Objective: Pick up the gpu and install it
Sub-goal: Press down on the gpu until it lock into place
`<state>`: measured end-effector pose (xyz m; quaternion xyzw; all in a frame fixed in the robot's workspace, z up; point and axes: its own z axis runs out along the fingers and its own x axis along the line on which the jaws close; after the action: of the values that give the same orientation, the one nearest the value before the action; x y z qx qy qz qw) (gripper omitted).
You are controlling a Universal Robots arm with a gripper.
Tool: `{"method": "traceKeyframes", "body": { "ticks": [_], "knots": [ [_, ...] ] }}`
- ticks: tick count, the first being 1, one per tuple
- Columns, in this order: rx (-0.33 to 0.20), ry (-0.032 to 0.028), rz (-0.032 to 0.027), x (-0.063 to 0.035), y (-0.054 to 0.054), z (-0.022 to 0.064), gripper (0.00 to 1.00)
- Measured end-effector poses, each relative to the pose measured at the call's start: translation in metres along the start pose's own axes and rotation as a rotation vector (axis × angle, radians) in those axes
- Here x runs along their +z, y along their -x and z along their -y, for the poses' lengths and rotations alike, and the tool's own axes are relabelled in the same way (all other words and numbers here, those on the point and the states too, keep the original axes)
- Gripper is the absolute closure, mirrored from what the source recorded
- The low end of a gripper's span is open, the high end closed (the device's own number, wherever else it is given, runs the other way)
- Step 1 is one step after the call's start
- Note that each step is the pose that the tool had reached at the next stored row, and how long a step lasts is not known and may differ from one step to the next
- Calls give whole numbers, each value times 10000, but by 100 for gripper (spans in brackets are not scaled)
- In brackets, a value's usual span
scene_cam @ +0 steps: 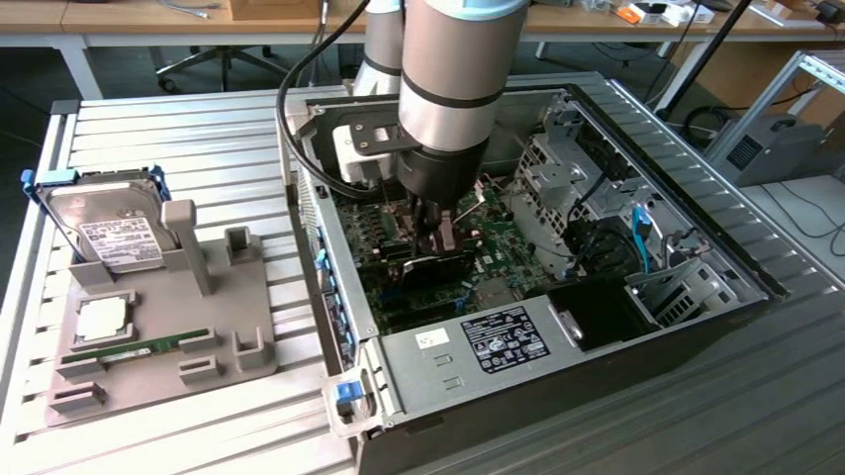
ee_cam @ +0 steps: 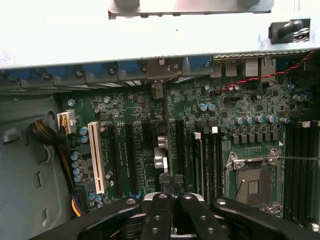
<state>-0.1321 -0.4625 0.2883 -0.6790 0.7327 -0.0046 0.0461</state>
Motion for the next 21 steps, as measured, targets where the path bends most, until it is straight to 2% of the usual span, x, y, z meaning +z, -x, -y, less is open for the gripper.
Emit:
{"method": "traceKeyframes", "body": {
  "ticks": [4,5,6,7,8,15,18,21],
  "knots": [
    [1,12,-6,5,2,0,89],
    [4,92,-21,5,2,-1,89],
    [9,212,-39,5,2,0,89],
    [18,404,-54,5,2,2,89],
    [20,440,-58,5,2,2,89],
    [-255,473,-45,11,30,4,89],
    [-255,473,-46,101,43,-3,89],
    [-255,474,-47,130,55,-7,89]
  ]
}}
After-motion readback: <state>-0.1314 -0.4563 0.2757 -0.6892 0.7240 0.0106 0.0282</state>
